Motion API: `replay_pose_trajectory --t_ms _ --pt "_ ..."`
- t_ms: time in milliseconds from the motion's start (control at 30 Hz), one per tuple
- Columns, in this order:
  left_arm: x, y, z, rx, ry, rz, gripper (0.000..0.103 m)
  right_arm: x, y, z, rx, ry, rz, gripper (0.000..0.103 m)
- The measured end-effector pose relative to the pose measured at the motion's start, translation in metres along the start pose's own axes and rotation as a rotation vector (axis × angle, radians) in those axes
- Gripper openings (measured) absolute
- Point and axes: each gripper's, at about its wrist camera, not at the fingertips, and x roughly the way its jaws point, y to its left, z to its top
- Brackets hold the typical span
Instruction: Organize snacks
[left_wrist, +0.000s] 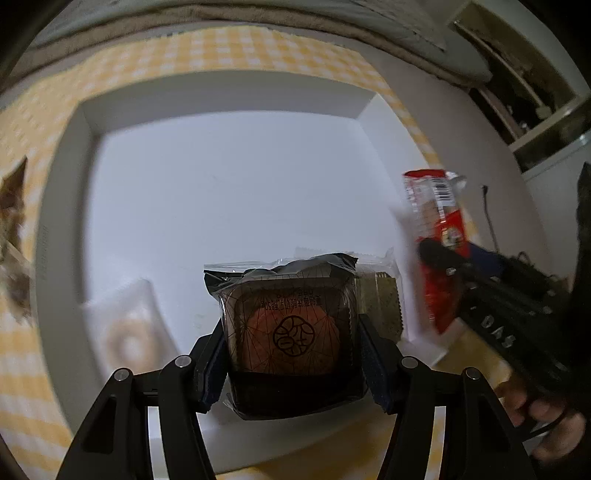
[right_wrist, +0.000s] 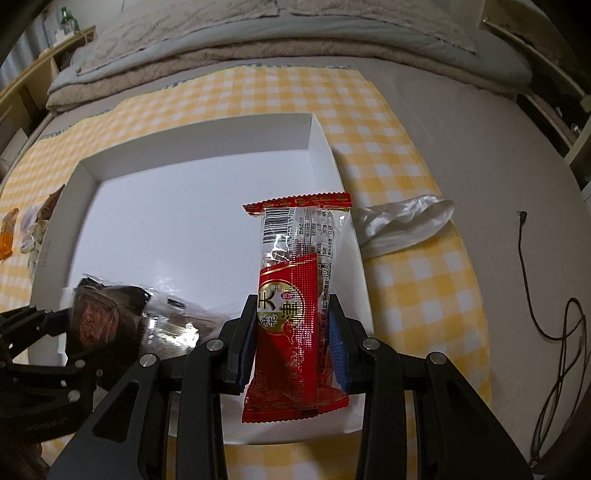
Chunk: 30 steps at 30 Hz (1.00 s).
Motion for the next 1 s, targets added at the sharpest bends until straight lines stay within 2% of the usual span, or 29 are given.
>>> replay_pose_trajectory --t_ms 67,167,367,567,767,867,1000 --pt "0.005 0.000 0.003 0.001 0.007 -0.015 0.061 0.002 0.000 -0.001 -0.006 0.008 0.004 0.035" --pt "0.014 -0.001 0.007 0.006 0.004 0.001 0.061 0.005 -0.001 -0.002 -0.016 0.021 0.007 0.035" --pt "0.026 0.011 0.015 -0.050 -0.005 0.072 0.061 0.008 -0.002 -0.003 -0.017 0.034 0.004 0.035" --pt "0.036 0.012 0.017 -0.093 0.001 0.030 0.062 0.007 -0.008 0.001 0.021 0.024 0.013 0.036" --pt "0.033 0.012 0.012 -0.080 0.017 0.012 0.066 0.012 -0.011 0.003 0.062 0.060 0.038 0.049" --pt "0.030 0.014 0.012 -0.078 0.026 0.004 0.064 0.010 -0.010 0.003 0.061 0.058 0.038 0.049" --pt "0.020 0.013 0.006 -0.035 0.029 0.032 0.063 0.007 -0.011 0.000 0.071 0.059 0.043 0.049"
